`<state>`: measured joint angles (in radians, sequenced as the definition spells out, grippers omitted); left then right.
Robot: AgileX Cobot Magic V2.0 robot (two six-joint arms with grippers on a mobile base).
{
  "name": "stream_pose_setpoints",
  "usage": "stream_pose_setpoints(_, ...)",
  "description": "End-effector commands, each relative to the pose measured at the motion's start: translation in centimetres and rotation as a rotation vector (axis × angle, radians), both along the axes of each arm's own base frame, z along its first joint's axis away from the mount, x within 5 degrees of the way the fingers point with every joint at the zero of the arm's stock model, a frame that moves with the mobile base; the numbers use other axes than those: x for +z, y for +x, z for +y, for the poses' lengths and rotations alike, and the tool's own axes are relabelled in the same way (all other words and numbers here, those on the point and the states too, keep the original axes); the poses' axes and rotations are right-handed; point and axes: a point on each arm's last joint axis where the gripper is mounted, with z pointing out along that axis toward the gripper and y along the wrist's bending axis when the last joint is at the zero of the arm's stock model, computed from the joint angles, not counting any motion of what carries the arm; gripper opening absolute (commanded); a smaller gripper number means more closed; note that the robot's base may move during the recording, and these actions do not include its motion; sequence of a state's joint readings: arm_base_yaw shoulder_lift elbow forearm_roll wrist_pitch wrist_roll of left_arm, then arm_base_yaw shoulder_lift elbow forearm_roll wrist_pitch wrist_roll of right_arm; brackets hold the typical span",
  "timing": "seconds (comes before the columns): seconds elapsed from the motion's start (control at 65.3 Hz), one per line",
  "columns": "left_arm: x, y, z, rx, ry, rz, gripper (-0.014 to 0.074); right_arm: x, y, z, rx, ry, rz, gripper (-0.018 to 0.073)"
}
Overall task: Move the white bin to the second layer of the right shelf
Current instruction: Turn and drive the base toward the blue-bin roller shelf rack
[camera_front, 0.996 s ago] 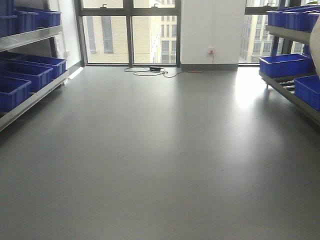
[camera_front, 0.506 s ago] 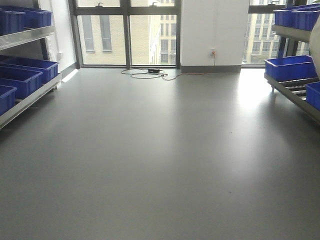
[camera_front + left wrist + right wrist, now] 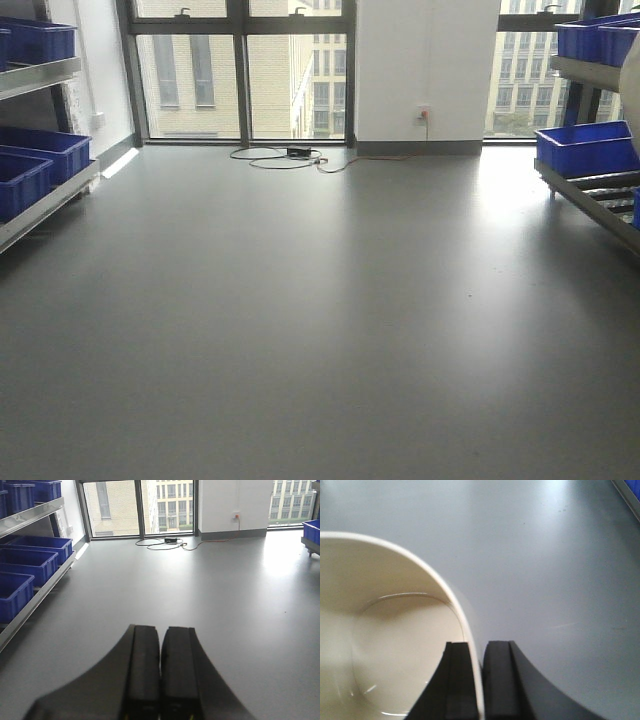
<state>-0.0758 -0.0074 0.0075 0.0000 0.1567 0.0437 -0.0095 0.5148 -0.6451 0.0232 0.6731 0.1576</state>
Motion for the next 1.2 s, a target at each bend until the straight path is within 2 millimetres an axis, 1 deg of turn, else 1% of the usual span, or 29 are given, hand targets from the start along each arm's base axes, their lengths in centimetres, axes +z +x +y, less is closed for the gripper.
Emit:
stream_pose_setpoints(0.0, -0.4, 0.05, -0.03, -0.004, -0.01, -0.062, 0.0085, 1.68, 0.2, -0.08, -0.007, -0.005, -0.12, 0.0048)
stream_pose_setpoints(1.18, -0.4, 0.05, -0.03, -0.004, -0.01, -0.062, 0.0085, 1.68, 0.2, -0.08, -0.007, -0.005, -0.12, 0.0048)
